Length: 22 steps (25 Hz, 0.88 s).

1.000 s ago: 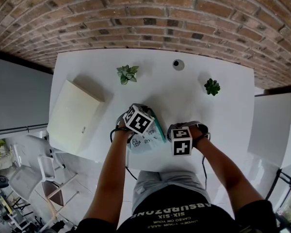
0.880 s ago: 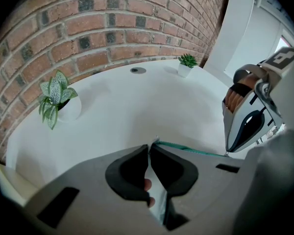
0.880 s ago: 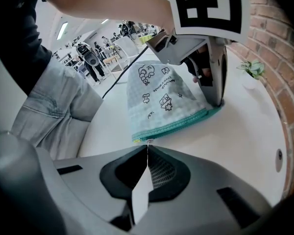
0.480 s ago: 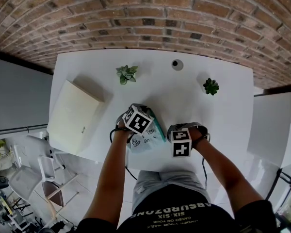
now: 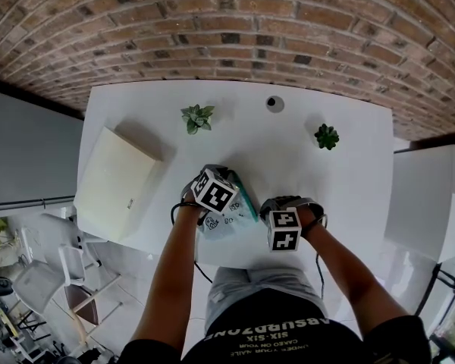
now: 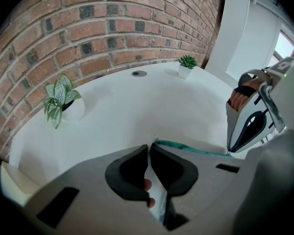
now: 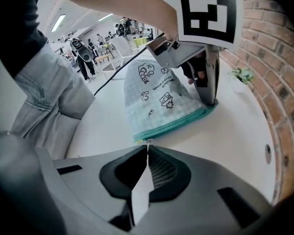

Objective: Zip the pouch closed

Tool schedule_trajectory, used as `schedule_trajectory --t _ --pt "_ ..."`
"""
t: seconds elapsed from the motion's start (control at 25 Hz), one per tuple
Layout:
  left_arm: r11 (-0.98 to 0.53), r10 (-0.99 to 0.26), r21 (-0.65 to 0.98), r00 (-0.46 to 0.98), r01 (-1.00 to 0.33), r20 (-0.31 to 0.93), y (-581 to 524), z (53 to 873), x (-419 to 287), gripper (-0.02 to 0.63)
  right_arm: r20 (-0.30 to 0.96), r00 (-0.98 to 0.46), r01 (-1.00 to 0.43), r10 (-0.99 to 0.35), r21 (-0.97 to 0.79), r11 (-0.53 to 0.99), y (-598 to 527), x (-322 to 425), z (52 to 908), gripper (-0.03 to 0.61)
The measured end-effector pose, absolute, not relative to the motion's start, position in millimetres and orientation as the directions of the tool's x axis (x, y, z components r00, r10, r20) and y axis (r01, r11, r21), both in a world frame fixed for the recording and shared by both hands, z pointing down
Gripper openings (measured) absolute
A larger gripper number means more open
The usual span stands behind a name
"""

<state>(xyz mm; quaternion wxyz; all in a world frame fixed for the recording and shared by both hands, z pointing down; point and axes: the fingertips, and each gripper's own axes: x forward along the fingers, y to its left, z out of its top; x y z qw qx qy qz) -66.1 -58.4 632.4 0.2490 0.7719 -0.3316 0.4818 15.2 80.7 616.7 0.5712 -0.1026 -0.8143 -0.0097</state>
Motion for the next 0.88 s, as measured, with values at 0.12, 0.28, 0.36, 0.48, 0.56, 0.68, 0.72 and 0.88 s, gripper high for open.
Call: schedule_trajectory --t 0.12,0.28,0.36,0.48,0.56,0.68,0.72,0.88 --pt "-0.649 -0.272 0.077 0.326 -0.757 0.905 -59.3 631.5 -66.4 0.025 0.934 -0.331 0.160 0.137 -0.088 0.983 80.3 16.1 618.7 0.009" --pt "-0.668 -0.261 0.081 0.335 -0.740 0.905 -57.6 632.4 -65.6 0.025 0.933 -0.346 0.125 0.101 -0.061 0.990 77.2 18.4 621.1 0.025" --pt "-0.677 -0.256 0.083 0.339 -0.732 0.905 -57.7 632.4 -65.7 0.025 0.930 -0.359 0.099 0.083 -0.051 0.994 74.8 19.0 620.8 0.040" --pt "-0.684 -0.239 0.100 0.352 -0.722 0.905 -56.6 632.9 -64.8 0.025 0.929 -0.363 0.077 0.073 -0.048 0.996 73.4 21.7 620.9 0.066" --pt "-0.685 -0.217 0.129 0.370 -0.717 0.903 -54.5 631.8 -62.9 0.025 0.929 -0.364 0.070 0.065 -0.042 0.997 73.1 23.3 621.9 0.069" --pt "-0.673 -0.196 0.172 0.397 -0.720 0.896 -51.5 624.2 -62.3 0.069 0.924 -0.379 0.057 0.059 -0.040 0.998 73.5 22.4 619.9 0.080" --pt "-0.668 -0.199 0.177 0.403 -0.723 0.893 -51.0 623.4 -63.0 0.084 0.920 -0.388 0.047 0.058 -0.043 0.998 73.4 21.7 618.1 0.083" --pt "-0.641 -0.228 0.165 0.391 -0.750 0.892 -47.8 622.2 -72.0 0.126 0.903 -0.428 -0.007 0.037 -0.044 0.999 69.0 20.3 609.5 0.089"
